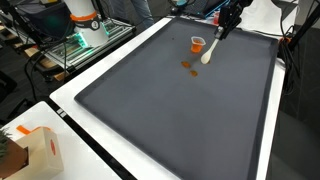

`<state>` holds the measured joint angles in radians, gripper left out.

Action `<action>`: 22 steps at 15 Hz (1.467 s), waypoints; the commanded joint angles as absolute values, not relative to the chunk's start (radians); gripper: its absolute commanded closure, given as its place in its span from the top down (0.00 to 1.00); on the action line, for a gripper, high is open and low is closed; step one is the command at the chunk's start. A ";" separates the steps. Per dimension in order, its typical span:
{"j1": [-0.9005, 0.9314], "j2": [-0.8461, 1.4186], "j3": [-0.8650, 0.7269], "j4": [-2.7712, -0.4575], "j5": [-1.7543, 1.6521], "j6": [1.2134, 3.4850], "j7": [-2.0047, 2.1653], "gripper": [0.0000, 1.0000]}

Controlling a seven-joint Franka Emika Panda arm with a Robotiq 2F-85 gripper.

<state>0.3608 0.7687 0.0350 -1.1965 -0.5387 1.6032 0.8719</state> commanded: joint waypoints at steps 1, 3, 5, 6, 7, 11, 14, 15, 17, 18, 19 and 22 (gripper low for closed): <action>0.306 0.684 0.074 -1.285 -0.460 1.639 0.807 0.03; 0.276 0.644 0.093 -1.320 -0.419 1.666 0.753 0.03; 0.278 0.611 0.069 -1.345 -0.350 1.688 0.698 0.03; 0.273 0.592 0.068 -1.359 -0.324 1.697 0.674 0.03; 0.266 0.577 0.069 -1.372 -0.298 1.705 0.649 0.03; 0.248 0.507 0.068 -1.428 -0.211 1.727 0.569 0.03; 0.232 0.451 0.070 -1.489 -0.156 1.773 0.511 0.03; 0.230 0.434 0.067 -1.508 -0.143 1.782 0.502 0.03; 0.221 0.396 0.067 -1.554 -0.118 1.816 0.478 0.03; 0.219 0.375 0.066 -1.577 -0.113 1.832 0.473 0.03; 0.215 0.356 0.067 -1.600 -0.106 1.854 0.462 0.03; 0.211 0.302 0.069 -1.659 -0.103 1.898 0.448 0.03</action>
<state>0.2248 0.3907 0.0635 -1.5441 -0.1349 1.8357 0.4798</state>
